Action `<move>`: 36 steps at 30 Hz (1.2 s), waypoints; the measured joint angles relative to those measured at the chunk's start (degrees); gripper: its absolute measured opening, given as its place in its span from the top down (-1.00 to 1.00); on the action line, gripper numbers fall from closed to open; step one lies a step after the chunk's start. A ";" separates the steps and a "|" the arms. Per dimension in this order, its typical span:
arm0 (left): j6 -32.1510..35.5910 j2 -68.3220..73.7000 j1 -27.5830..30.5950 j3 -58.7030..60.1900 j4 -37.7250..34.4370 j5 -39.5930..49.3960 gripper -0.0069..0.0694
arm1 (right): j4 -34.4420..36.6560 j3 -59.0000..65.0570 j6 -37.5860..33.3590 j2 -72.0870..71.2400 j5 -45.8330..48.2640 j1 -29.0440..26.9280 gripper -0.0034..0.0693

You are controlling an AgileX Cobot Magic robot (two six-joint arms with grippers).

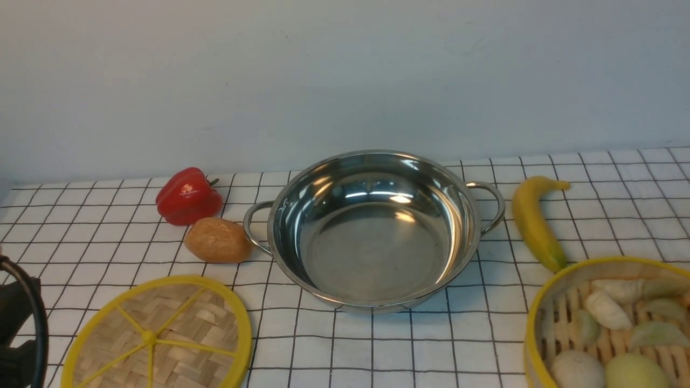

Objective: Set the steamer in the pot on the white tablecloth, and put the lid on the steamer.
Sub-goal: 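Reach for and grasp the rim of the bamboo steamer holding the buns with the right gripper, then place the bamboo steamer basket of food into the steel pot with the right gripper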

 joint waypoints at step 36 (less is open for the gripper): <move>1.17 0.00 0.00 0.00 -6.62 6.87 0.18 | 22.97 -75.65 -7.50 37.94 11.30 20.09 0.75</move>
